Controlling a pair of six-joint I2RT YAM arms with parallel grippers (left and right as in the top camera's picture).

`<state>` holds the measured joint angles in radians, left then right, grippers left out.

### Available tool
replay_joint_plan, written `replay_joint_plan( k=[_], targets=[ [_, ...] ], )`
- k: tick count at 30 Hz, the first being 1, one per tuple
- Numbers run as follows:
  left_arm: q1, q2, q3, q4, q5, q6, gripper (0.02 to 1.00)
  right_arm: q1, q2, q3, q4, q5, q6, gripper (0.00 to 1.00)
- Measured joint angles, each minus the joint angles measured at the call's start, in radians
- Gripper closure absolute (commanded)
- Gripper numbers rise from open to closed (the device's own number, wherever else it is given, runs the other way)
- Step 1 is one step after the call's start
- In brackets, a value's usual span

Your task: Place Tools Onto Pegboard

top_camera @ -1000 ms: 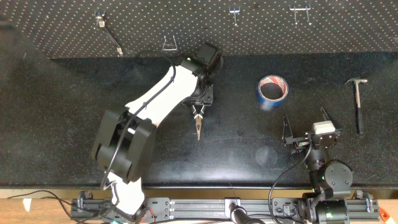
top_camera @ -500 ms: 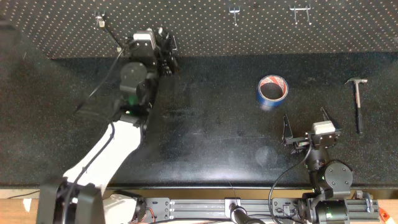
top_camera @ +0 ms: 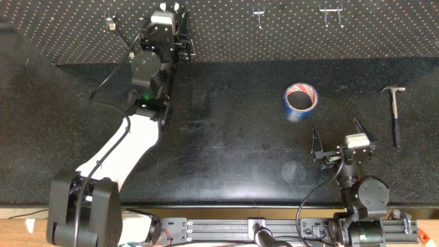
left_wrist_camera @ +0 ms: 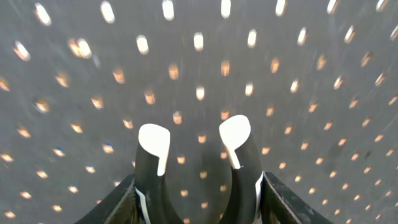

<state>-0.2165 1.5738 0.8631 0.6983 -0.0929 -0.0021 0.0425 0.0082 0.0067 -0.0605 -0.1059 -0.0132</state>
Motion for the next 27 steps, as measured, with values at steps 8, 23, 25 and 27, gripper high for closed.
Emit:
replay_joint_plan(
  k=[8, 23, 25, 27],
  targets=[
    [0.0, 0.072, 0.0, -0.005, 0.005, 0.002, 0.56, 0.0, 0.0, 0.0, 0.0, 0.0, 0.0, 0.025],
    [0.024, -0.152, -0.105, -0.055, 0.015, 0.009, 0.02, 0.0, -0.001, 0.0, 0.0, 0.0, 0.0, 0.025],
    [0.039, -0.298, -0.225, -0.049, 0.015, 0.009, 0.023, 0.0, -0.001, 0.0, 0.0, 0.0, 0.0, 0.025],
    [0.039, -0.463, -0.433, -0.068, 0.016, 0.009, 0.023, 0.0, 0.0, 0.0, 0.0, 0.0, 0.0, 0.025]
  ],
)
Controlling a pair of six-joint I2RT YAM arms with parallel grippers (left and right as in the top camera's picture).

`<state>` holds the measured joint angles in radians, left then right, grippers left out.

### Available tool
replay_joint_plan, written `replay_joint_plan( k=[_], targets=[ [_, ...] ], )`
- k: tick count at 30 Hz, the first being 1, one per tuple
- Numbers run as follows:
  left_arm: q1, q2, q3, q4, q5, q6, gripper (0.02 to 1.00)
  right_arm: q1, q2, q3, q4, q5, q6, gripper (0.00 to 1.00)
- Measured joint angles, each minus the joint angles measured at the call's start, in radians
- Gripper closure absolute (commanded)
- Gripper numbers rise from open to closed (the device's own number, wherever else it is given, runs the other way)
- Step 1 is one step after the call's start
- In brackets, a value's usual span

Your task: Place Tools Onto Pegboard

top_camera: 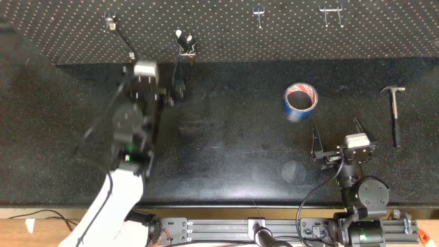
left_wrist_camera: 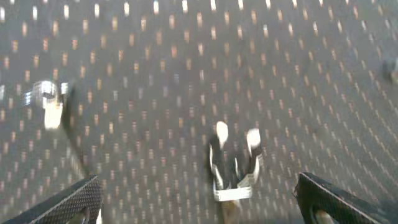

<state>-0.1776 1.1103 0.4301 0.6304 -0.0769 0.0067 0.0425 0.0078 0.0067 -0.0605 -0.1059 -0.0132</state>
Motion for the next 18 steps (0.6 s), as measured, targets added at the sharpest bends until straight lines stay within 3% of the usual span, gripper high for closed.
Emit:
replay_joint_plan(
  k=[7, 18],
  targets=[
    [0.031, -0.462, -0.362, -0.011, 0.006, -0.013, 0.023, 0.0, 0.0, 0.0, 0.0, 0.0, 0.0, 0.025],
    [0.108, -0.978, -0.423, -0.696, 0.007, -0.061, 0.023, 0.0, 0.0, 0.0, 0.0, 0.0, 0.0, 0.025]
  ],
)
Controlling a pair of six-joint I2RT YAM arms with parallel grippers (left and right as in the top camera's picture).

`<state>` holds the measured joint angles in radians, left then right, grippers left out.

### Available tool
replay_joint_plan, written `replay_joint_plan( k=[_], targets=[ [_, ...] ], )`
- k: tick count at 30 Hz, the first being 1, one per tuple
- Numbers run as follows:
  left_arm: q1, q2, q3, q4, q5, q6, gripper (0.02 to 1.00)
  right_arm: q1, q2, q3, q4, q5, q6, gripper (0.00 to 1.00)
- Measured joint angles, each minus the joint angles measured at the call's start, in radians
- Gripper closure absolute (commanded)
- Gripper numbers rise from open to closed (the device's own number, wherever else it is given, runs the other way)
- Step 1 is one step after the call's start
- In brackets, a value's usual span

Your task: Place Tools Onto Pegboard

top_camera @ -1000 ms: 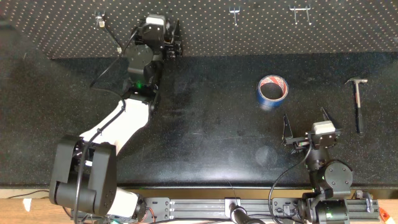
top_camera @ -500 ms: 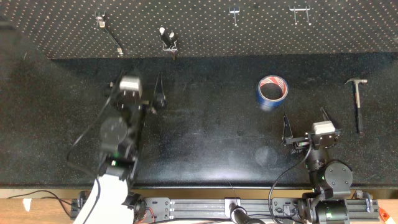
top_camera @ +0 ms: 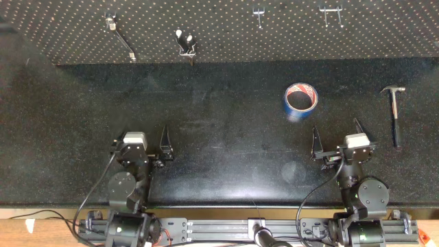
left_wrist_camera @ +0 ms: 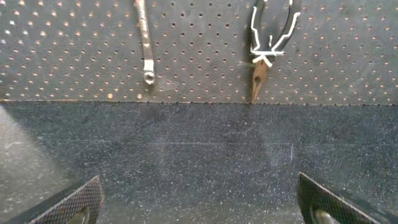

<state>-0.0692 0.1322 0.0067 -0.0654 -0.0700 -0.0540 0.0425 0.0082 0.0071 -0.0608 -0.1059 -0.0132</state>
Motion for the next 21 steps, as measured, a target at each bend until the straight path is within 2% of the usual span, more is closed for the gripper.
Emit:
replay_joint_plan(
  k=[4, 11, 17, 19, 21],
  targets=[
    [0.003, -0.113, 0.0, -0.001, 0.001, -0.004, 0.023, 0.0, 0.0, 0.0, 0.0, 0.0, 0.0, 0.025],
    [0.003, -0.115, 0.0, -0.002, 0.004, -0.004, 0.023, 0.0, 0.0, 0.0, 0.0, 0.0, 0.0, 0.025],
    [0.147, -0.115, 0.0, -0.002, 0.015, -0.004, 0.023, 0.0, 0.0, 0.0, 0.0, 0.0, 0.0, 0.025],
    [0.147, -0.115, 0.0, -0.002, 0.015, -0.004, 0.023, 0.0, 0.0, 0.0, 0.0, 0.0, 0.0, 0.025],
    [0.089, -0.115, 0.0, -0.002, 0.014, -0.004, 0.023, 0.0, 0.0, 0.0, 0.0, 0.0, 0.0, 0.025]
  ],
)
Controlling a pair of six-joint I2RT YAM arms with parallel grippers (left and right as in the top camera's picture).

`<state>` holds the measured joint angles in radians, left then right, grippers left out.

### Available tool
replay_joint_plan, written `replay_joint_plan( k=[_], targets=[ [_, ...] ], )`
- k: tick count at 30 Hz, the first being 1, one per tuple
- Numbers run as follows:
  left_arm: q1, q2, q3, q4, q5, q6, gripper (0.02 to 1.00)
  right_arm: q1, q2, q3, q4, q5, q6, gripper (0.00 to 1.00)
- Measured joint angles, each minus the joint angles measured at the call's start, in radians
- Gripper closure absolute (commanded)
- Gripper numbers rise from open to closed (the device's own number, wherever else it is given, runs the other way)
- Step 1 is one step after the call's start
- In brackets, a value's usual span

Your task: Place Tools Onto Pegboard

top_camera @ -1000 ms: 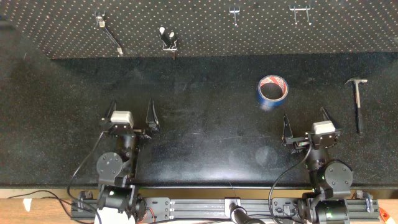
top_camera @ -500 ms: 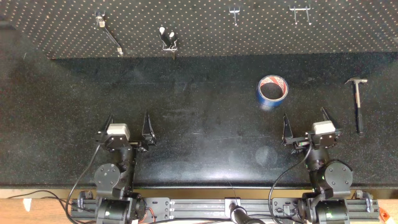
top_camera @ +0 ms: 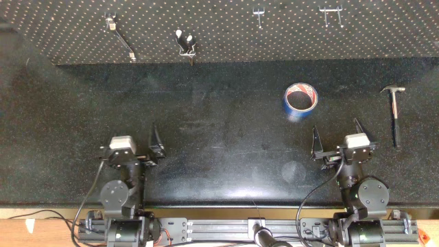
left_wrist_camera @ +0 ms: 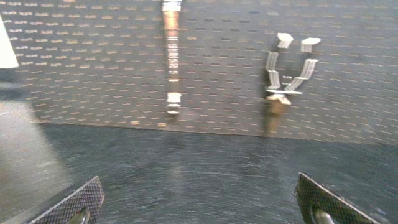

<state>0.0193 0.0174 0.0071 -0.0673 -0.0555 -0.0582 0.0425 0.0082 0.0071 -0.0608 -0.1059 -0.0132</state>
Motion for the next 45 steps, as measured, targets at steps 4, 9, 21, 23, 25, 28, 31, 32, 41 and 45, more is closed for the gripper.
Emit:
replay_joint_plan(
  k=[4, 9, 21, 23, 25, 28, 31, 32, 41, 45],
  targets=[
    [-0.107, 0.0, 0.0, 0.0, 0.005, 0.0, 0.023, 0.0, 0.0, 0.0, 0.0, 0.0, 0.0, 0.025],
    [-0.107, 0.0, 0.0, 0.0, 0.005, 0.0, 0.023, -0.002, 0.0, 0.0, 0.0, 0.0, 0.0, 0.027],
    [-0.107, -0.002, 0.0, -0.001, 0.005, 0.0, 0.023, -0.002, 0.144, 0.108, 0.032, -0.002, 0.142, 0.025],
    [-0.107, -0.003, 0.0, 0.0, 0.005, 0.0, 0.023, 0.004, 0.349, 0.267, 0.007, -0.011, 0.242, 0.025],
    [-0.107, -0.005, 0.0, -0.001, 0.005, 0.0, 0.023, 0.031, 0.587, 0.449, -0.139, -0.04, 0.271, 0.025],
    [-0.107, -0.005, 0.0, -0.001, 0.005, 0.0, 0.023, 0.065, 0.938, 0.685, -0.33, -0.091, 0.274, 0.025],
    [-0.107, -0.006, 0.0, 0.0, 0.005, 0.0, 0.023, 0.112, 1.188, 0.825, -0.462, -0.109, 0.258, 0.025],
    [-0.107, -0.006, 0.0, 0.0, 0.005, 0.0, 0.023, 0.13, 1.255, 0.858, -0.478, -0.111, 0.25, 0.025],
    [-0.107, -0.006, 0.0, 0.0, 0.005, 0.0, 0.023, 0.214, 1.551, 0.99, -0.53, -0.098, 0.165, 0.025],
    [-0.107, -0.006, 0.0, 0.0, 0.005, 0.0, 0.023, 0.225, 1.61, 0.993, -0.529, -0.039, 0.149, 0.283]
  ],
)
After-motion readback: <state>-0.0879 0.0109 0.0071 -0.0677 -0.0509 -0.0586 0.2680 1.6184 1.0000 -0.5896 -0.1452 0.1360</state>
